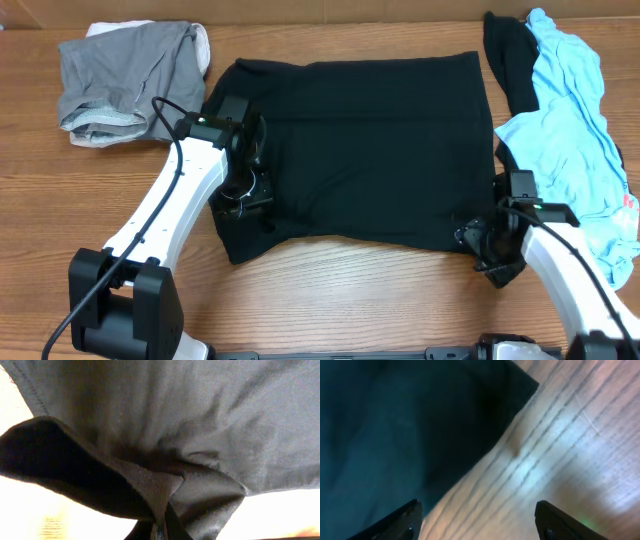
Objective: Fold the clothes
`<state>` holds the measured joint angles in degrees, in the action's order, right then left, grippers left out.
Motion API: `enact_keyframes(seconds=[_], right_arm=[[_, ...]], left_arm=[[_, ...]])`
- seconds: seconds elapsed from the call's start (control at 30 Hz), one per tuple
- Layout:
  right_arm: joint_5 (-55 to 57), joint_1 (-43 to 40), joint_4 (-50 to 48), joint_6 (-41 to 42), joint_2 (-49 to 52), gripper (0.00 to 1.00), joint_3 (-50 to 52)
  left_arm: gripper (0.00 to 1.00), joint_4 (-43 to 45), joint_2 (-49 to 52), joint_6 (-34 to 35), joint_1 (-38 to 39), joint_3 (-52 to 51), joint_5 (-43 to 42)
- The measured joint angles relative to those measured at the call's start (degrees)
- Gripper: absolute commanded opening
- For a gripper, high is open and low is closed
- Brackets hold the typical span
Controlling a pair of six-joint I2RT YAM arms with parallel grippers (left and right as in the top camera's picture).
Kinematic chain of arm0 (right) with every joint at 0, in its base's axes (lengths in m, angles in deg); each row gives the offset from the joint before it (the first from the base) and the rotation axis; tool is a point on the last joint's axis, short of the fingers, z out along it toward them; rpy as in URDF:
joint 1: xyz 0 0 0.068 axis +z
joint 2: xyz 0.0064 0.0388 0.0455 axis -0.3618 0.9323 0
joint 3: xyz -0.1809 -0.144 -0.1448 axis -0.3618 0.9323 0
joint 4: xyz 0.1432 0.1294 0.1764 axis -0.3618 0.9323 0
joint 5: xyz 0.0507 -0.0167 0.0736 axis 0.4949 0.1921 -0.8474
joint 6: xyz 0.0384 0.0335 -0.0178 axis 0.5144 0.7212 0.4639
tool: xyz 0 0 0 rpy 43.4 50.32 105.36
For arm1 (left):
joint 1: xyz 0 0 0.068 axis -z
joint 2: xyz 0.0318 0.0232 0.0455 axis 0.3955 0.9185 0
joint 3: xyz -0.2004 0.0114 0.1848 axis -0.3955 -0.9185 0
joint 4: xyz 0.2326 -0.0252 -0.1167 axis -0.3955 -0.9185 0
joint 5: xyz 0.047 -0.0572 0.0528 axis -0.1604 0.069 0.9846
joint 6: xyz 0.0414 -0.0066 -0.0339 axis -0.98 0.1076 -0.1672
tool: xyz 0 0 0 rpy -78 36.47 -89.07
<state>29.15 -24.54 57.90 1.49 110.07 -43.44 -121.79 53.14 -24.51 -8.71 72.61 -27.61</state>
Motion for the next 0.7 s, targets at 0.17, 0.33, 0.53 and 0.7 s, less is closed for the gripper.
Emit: enact_keyframes(seconds=[0.17, 0.33, 0.53, 0.7], right_arm=[[1.1, 0.0, -6.5, 1.7, 5.4, 0.75, 0.2], [2.1, 0.0, -9.8, 2.3, 9.8, 0.74, 0.1], [2.4, 0.0, -9.3, 2.4, 10.2, 0.38, -0.2], [2.1, 0.0, -8.3, 2.4, 10.4, 0.04, -0.5]], left_arm=[[0.04, 0.3, 0.0, 0.0, 0.0, 0.0, 0.0], [0.04, 0.4, 0.0, 0.0, 0.0, 0.0, 0.1], [0.04, 0.3, 0.0, 0.0, 0.0, 0.0, 0.2], [0.04, 0.3, 0.0, 0.0, 0.0, 0.0, 0.4]])
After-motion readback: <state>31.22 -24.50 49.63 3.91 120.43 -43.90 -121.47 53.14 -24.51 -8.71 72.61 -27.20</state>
